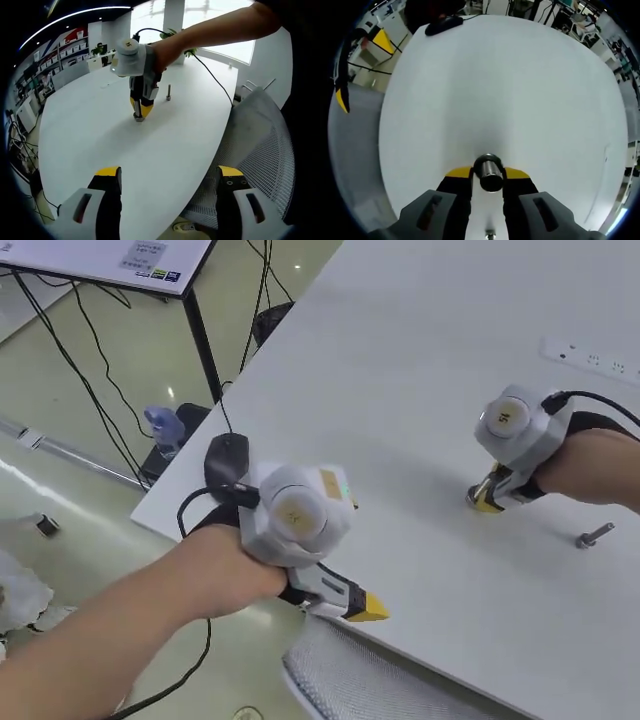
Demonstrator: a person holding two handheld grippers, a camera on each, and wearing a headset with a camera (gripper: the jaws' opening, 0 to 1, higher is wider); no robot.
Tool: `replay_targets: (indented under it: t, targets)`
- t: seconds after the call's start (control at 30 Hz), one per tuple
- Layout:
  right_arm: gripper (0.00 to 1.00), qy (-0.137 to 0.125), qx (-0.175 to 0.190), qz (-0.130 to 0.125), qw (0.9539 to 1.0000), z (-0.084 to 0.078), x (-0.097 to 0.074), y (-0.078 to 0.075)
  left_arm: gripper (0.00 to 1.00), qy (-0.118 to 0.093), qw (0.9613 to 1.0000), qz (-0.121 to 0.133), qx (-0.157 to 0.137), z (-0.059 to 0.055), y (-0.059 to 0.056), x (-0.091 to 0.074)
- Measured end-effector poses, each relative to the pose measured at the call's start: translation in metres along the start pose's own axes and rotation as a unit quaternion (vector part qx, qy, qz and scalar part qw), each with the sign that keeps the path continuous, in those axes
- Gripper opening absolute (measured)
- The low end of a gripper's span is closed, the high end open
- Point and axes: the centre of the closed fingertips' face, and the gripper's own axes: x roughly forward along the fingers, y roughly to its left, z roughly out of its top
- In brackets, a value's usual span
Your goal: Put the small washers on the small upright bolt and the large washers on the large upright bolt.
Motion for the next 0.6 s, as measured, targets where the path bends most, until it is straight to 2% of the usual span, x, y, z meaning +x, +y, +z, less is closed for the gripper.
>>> replay_targets:
  t: [0.23,0.6]
  targets:
    - [0.24,-0.004,0.0,-0.003,1.0,-0.002,-0.002,-0.001,0.75,0.003,1.0,-0.005,0.002,0.001,-0.002,0.0]
    - [0.33,-0.039,0.016,-0.007,0.9991,0.002,-0.011,-0.005,0.75,0.005,0.9999,-0.007,0.007,0.004,-0.005,0.001]
